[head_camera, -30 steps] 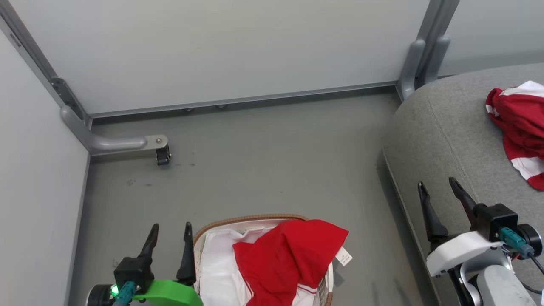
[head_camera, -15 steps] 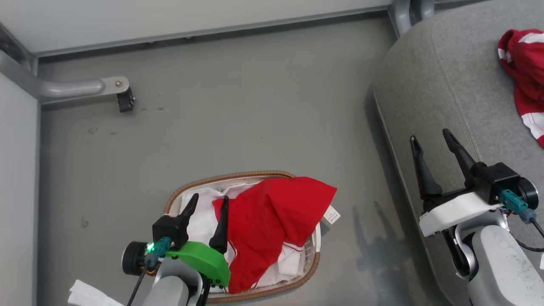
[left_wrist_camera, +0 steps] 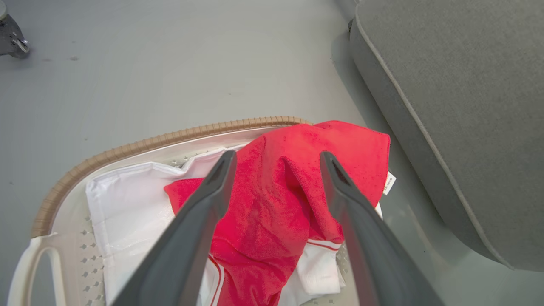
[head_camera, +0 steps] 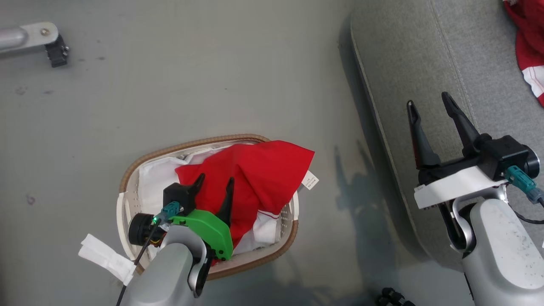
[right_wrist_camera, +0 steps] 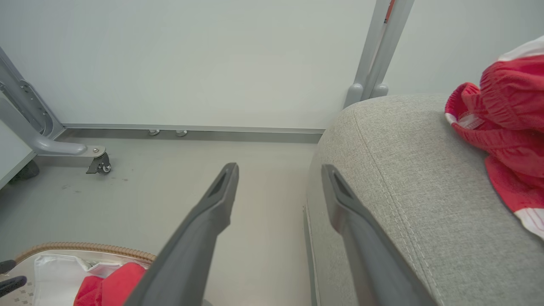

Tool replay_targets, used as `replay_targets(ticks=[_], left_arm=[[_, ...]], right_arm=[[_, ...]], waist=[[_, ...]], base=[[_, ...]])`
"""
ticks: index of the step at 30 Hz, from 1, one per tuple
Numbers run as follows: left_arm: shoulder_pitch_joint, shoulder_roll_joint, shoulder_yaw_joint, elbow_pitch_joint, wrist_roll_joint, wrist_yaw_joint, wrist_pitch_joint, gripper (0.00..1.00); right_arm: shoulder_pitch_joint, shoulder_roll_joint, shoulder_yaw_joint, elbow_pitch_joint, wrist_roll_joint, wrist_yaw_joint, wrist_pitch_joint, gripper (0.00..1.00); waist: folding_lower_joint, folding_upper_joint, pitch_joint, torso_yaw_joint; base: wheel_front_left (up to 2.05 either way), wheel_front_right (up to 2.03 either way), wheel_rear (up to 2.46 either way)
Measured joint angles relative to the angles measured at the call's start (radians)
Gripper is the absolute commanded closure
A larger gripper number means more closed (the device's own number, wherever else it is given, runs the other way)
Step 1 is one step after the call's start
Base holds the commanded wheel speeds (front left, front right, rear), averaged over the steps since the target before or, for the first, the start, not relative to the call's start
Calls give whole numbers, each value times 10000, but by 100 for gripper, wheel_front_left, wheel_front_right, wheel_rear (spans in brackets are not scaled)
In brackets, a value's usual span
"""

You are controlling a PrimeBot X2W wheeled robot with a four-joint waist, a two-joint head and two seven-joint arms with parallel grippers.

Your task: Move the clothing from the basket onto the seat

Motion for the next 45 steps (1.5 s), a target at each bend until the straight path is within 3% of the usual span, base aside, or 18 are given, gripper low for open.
replay_targets(ticks=[8,18,27,39,41,42,45], left_arm=[[-917,0,-527,1310,-148,6,2,0],[-2206,2,-811,2681,79,330,2,0],[-2991,23,-470,2957,213,407,2,0],[-3318,17,-568,3294,305,161,0,0],[-3322,15,-631,3358,301,161,0,78],[-3321,15,-656,3423,290,161,2,100],[-3316,17,-679,3563,171,121,2,100]], right_arm=[[-263,267,-8,-894,69,0,0,0],[-334,374,-163,-1430,84,0,0,0],[-307,495,-301,-1517,94,0,0,0],[-214,481,-397,-1685,17,0,0,0],[-213,483,-408,-1682,17,0,0,0],[-214,489,-416,-1668,17,0,0,0],[-264,520,-378,-1605,19,0,0,0]], waist=[[0,0,1135,-571],[1,0,2457,-1093],[1,0,3274,-1273],[0,0,3602,-1148],[0,0,3604,-1152],[0,0,3599,-1158],[0,0,3531,-1203]], base=[[0,0,0],[0,0,0],[0,0,0],[0,0,0],[0,0,0],[0,0,0],[0,0,0]])
